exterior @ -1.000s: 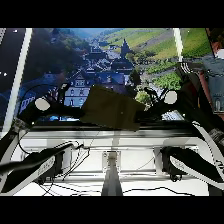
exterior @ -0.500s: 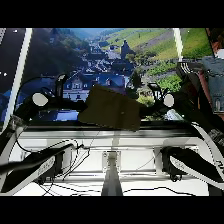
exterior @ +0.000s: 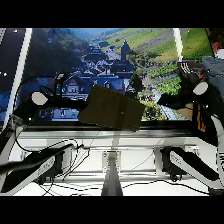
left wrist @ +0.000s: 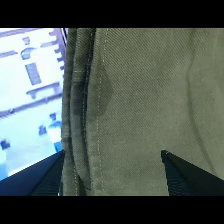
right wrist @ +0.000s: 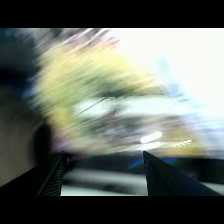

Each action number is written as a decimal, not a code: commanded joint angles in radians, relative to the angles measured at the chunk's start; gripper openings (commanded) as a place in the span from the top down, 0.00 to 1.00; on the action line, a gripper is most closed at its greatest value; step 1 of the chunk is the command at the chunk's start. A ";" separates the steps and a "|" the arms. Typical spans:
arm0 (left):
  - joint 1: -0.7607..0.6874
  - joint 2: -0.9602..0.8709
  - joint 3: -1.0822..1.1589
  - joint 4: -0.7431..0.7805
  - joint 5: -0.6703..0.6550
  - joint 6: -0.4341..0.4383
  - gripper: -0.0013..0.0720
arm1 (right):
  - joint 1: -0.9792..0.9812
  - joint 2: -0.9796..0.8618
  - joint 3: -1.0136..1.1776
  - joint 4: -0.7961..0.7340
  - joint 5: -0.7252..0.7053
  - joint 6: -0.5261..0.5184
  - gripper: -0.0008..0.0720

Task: Fold the clothes and pants, and hang the long-sleeved shirts on hangers.

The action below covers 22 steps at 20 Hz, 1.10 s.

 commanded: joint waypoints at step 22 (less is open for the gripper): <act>0.030 0.071 0.196 -0.008 0.039 0.019 0.22 | 0.226 -0.029 0.309 0.111 -0.304 -0.004 0.94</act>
